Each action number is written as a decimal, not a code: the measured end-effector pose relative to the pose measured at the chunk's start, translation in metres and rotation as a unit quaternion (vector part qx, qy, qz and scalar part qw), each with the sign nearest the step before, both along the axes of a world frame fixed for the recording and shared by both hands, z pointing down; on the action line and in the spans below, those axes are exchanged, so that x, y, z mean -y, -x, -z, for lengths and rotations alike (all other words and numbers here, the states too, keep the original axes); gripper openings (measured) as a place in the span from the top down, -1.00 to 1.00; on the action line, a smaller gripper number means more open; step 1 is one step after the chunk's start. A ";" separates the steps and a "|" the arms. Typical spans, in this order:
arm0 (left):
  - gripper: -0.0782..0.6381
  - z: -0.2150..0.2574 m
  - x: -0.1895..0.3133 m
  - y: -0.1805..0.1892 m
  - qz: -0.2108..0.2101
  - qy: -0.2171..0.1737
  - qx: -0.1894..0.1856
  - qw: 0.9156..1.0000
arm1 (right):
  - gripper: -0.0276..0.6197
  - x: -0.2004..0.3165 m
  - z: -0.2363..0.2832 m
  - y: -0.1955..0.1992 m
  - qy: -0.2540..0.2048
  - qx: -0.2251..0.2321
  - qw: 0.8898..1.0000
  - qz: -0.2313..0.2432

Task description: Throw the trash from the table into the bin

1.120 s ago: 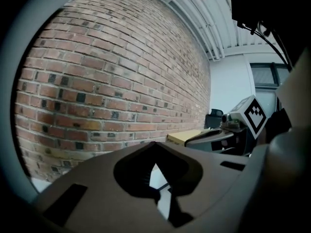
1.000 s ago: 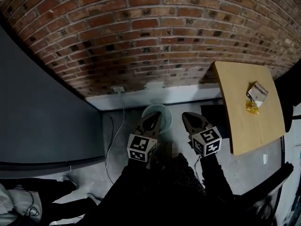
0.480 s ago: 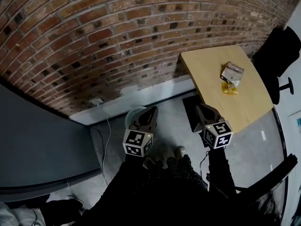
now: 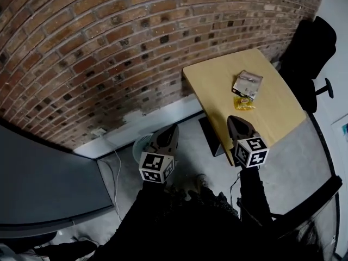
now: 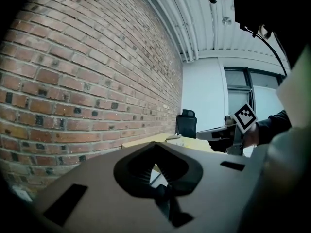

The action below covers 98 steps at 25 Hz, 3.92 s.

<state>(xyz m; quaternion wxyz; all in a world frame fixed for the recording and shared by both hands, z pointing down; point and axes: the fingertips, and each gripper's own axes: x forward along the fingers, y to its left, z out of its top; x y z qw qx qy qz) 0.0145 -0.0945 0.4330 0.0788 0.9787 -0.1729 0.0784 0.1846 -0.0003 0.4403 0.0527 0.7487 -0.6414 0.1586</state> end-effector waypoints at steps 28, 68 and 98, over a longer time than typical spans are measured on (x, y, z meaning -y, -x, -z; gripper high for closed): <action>0.76 -0.022 -0.023 -0.095 0.047 -0.002 0.031 0.998 | -0.05 -0.009 -0.082 -0.165 0.112 -0.028 0.993 -0.025; 0.76 -0.021 0.017 0.014 0.151 0.008 0.028 0.988 | 0.86 0.081 -0.093 -0.028 0.142 -0.044 0.978 0.145; 0.76 -0.062 0.103 0.294 0.229 0.030 0.043 0.972 | 0.86 0.200 -0.110 0.297 0.152 -0.062 0.950 0.265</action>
